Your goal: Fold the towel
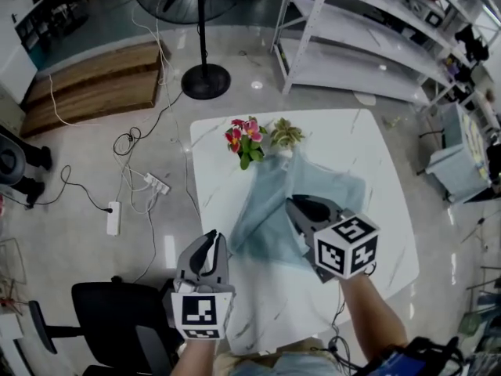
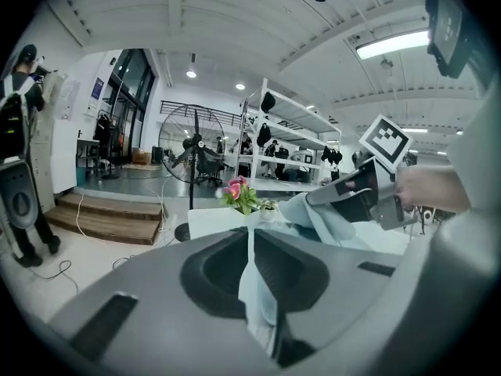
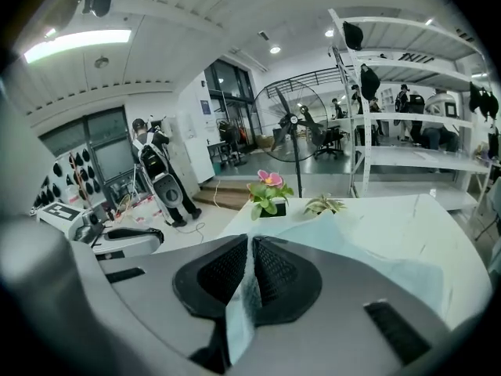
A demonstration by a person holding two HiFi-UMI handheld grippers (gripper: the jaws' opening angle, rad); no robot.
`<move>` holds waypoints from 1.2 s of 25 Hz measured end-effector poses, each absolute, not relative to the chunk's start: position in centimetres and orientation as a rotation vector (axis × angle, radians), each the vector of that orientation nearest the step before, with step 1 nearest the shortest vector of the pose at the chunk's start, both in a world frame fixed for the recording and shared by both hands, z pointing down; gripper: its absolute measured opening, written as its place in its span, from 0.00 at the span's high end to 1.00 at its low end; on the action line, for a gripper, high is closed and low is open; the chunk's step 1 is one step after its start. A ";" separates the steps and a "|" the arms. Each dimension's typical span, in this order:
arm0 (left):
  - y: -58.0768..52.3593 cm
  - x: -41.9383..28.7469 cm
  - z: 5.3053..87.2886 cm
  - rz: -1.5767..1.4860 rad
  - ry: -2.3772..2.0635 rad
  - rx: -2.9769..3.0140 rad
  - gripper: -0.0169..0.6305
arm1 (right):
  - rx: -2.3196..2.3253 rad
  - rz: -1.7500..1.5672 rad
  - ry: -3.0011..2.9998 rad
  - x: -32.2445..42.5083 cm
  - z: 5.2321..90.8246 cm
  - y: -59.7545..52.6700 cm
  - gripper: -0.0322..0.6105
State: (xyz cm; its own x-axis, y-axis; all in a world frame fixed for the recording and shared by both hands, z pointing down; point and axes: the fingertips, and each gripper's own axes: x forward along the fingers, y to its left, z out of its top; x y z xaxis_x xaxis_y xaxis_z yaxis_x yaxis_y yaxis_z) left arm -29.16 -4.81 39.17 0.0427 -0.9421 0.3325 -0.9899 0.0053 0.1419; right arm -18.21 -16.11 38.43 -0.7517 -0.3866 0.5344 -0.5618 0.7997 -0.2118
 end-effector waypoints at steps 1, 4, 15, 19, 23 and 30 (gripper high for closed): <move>-4.8 -29.5 39.2 0.194 -1.957 1.985 0.93 | 0.698 0.496 -2.512 -18.7 38.4 -16.0 0.89; -4.6 -30.6 39.4 0.181 -1.967 1.968 0.93 | 0.680 0.493 -2.505 -20.2 38.8 -15.8 0.89; -4.0 -32.1 41.1 0.182 -1.952 1.934 0.93 | 0.621 0.538 -2.412 -24.3 45.4 -14.6 0.89; -4.2 -32.3 41.7 0.185 -1.935 1.926 0.93 | 0.615 0.532 -2.364 -25.1 48.6 -14.3 0.88; -4.2 -32.1 42.3 0.192 -1.924 1.926 0.93 | 0.613 0.508 -2.341 -25.6 50.2 -14.0 0.88; -4.2 -31.3 42.8 0.206 -1.905 1.934 0.93 | 0.473 0.454 -2.336 -26.8 50.4 -12.2 0.69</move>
